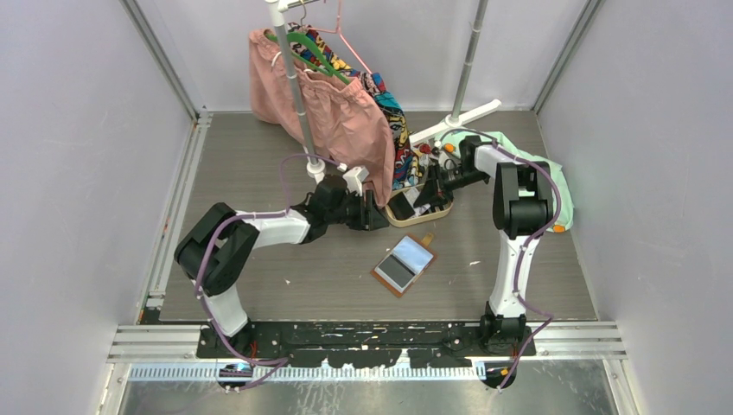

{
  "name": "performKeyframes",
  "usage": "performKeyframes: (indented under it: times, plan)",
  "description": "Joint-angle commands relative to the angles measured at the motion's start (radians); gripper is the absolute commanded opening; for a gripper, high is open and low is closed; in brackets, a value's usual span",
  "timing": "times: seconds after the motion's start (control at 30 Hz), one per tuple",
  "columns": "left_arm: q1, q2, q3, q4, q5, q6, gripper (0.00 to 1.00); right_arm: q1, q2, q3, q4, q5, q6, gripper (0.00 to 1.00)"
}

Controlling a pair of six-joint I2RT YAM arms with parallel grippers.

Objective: Put the credit cards into the card holder
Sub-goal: Pick up the credit card from the storage box.

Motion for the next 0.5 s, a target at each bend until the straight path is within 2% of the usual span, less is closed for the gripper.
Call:
performKeyframes:
  times: [0.0,0.1,0.23,0.47]
  plan:
    - [0.002,-0.057,-0.008,0.038,-0.005,0.017,0.45,-0.009,-0.02,0.036,-0.021,0.015,0.003,0.19]
    - [0.002,-0.07,-0.017,0.038,-0.008,0.017,0.45,-0.019,-0.026,0.035,-0.024,0.035,0.002,0.15]
    - [0.006,-0.096,-0.034,0.044,-0.004,0.007,0.45,-0.028,-0.046,0.032,-0.025,0.058,-0.004,0.02]
    - [0.019,-0.185,-0.118,0.14,0.015,-0.069,0.46,-0.081,-0.113,0.024,-0.063,0.096,-0.066,0.01]
